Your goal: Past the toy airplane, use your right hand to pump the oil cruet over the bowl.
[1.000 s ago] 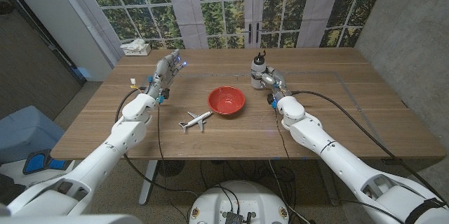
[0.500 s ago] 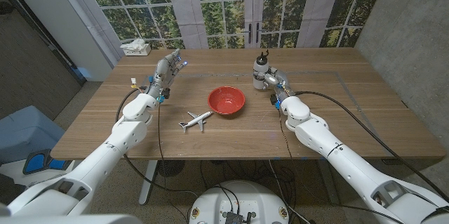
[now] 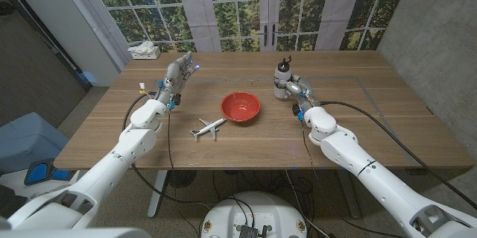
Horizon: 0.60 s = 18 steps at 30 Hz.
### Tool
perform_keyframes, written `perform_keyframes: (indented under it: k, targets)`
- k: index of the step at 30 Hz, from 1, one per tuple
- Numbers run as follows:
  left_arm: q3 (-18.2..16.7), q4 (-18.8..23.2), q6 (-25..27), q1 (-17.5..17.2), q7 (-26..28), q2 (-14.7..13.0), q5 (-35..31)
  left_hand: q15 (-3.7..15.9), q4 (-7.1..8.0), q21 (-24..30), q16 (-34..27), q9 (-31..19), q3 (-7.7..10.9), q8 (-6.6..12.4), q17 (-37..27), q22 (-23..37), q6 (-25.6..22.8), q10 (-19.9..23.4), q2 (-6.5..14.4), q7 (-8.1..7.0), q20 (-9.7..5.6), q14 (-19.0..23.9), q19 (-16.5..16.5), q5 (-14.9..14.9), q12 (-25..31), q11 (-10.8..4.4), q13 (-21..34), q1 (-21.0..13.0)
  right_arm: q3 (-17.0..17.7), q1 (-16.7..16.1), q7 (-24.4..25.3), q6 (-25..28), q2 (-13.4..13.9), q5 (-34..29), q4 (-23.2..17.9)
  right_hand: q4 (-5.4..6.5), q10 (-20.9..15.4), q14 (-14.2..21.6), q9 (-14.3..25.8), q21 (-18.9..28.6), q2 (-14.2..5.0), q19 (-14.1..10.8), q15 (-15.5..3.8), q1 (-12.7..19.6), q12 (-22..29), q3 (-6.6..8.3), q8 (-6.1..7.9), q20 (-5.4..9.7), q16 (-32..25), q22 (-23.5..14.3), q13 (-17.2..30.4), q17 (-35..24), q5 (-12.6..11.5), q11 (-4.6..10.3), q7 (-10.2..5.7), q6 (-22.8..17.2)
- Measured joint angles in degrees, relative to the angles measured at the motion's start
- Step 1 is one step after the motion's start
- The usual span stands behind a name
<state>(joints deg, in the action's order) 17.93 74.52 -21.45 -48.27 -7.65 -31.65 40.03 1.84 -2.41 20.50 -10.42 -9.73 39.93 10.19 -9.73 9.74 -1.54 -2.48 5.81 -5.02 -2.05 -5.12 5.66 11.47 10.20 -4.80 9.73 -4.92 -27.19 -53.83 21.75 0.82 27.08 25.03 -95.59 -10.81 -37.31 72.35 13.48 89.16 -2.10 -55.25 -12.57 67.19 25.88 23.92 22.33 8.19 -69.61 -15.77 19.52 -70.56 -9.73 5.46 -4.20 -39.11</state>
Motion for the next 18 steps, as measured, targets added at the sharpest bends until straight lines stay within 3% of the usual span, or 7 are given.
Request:
perform_keyframes:
  k: [18]
  targets:
    - [-0.46, 2.51, -0.16, -1.74, 0.70, -0.88, -0.14, 0.00, 0.00, -0.45, 0.00, 0.00, 0.00, 0.00, 0.00, 0.00, 0.00, 0.00, 0.00, 0.00, -0.31, 0.00, 0.31, 0.00, 0.00, 0.00, 0.00, 0.00, 2.31, -6.18, 3.75, 2.96, 3.66, 0.28, -8.29, -0.16, -0.07, -0.62, -0.02, 0.00, 0.00, 0.00, -0.02, 0.00, 0.12, 0.16, -0.43, 0.00, -1.15, 0.08, 0.00, 0.00, 0.04, 0.06, 0.34, -0.33]
